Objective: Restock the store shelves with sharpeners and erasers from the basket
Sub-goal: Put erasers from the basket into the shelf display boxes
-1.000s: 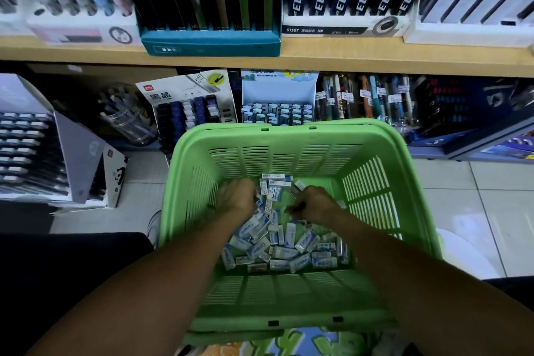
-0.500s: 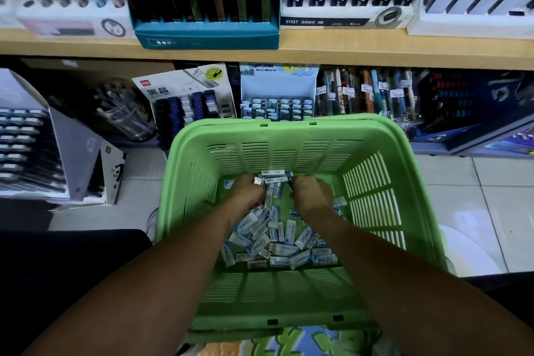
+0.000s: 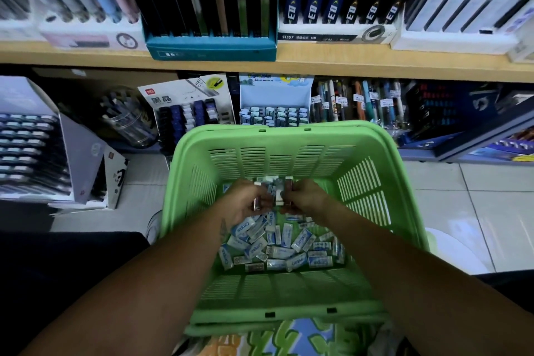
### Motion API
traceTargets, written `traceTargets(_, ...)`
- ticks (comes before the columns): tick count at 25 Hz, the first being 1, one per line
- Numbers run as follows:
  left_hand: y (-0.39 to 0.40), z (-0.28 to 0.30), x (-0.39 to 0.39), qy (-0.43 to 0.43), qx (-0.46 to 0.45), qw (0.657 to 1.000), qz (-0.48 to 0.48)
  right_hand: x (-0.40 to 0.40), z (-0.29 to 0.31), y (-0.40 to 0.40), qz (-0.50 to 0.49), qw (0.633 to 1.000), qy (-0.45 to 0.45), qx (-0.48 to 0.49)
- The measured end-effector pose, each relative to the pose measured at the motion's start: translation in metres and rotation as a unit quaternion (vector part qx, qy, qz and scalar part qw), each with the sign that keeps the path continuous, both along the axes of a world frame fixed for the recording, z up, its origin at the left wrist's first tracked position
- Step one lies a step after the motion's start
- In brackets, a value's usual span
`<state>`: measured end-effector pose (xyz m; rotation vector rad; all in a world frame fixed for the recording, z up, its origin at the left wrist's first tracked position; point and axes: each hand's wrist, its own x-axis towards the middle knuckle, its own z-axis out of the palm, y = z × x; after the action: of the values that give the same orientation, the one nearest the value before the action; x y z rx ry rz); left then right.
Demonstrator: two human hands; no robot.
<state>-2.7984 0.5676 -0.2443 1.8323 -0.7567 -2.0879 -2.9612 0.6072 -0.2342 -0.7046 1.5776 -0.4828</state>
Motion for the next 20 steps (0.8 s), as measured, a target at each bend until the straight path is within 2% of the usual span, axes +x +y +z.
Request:
traceTargets(3, 0.008, 0.027, -0.003, 0.078, 0.023, 0.997, -0.008, -0.012, 0.028, 0.007, 0.009, 0.995, -0.097, -0.029)
traceTargets(7, 0.011, 0.063, -0.013, 0.161, -0.006, 0.986, -0.041, -0.03, 0.062, 0.009, 0.061, 0.993, -0.069, -0.068)
traceTargets(13, 0.016, 0.143, -0.042, 0.127, -0.131, 0.981, -0.073, -0.05, 0.146, 0.009, 0.111, 0.985, 0.014, -0.133)
traceTargets(16, 0.012, 0.202, -0.054, 0.145, -0.171, 0.97, -0.094, -0.067, 0.21, 0.015, 0.111, 0.976, 0.006, -0.189)
traceTargets(20, 0.013, 0.28, -0.086, 0.163, -0.221, 0.954, -0.12, -0.098, 0.294, 0.023, 0.042, 0.953, 0.036, -0.298)
